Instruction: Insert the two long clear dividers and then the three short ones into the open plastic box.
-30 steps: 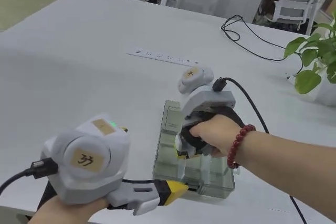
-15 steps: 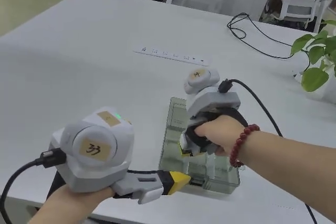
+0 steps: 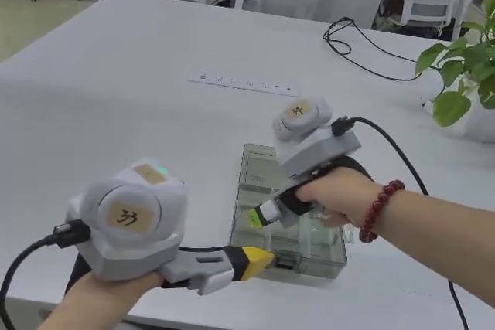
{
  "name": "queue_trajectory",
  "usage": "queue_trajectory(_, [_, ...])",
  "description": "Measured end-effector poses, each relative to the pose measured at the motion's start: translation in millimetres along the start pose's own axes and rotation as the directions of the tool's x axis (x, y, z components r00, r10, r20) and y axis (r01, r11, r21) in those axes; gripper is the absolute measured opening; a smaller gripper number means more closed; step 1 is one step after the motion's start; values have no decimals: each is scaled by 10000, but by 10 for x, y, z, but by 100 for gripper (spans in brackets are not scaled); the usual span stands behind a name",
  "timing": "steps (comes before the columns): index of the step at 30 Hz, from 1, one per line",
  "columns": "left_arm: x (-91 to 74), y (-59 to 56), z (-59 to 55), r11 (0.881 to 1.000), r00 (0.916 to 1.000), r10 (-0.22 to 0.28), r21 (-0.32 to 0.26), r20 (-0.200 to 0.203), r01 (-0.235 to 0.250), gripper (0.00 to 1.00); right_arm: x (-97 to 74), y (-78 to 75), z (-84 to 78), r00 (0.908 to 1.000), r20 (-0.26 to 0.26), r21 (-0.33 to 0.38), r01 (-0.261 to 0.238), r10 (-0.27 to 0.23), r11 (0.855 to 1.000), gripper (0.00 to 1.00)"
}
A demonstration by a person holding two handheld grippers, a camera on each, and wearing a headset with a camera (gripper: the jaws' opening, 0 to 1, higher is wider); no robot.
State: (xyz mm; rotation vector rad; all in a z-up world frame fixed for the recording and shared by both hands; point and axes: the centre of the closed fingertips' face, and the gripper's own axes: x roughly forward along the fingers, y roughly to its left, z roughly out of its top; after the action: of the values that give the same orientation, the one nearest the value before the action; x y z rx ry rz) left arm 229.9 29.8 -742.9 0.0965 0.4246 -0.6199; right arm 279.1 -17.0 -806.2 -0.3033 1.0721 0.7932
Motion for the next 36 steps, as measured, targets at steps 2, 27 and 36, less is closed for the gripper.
queue_trajectory(2, [0,-4,5,10000,10000,-20,3,2,20,96,-57,13,4,9998,94,-341,-186,190,9992,33])
queue_trajectory(27, [12,-45,-23,9992,9997,-131,364,-223,139,95,-605,-37,-358,9798,437,-3474,-1681,1950,9225,54])
queue_trajectory(36, [21,-97,16,9989,9995,-298,365,-50,300,96,-742,-211,-601,9794,418,-3678,-1690,1978,9144,56])
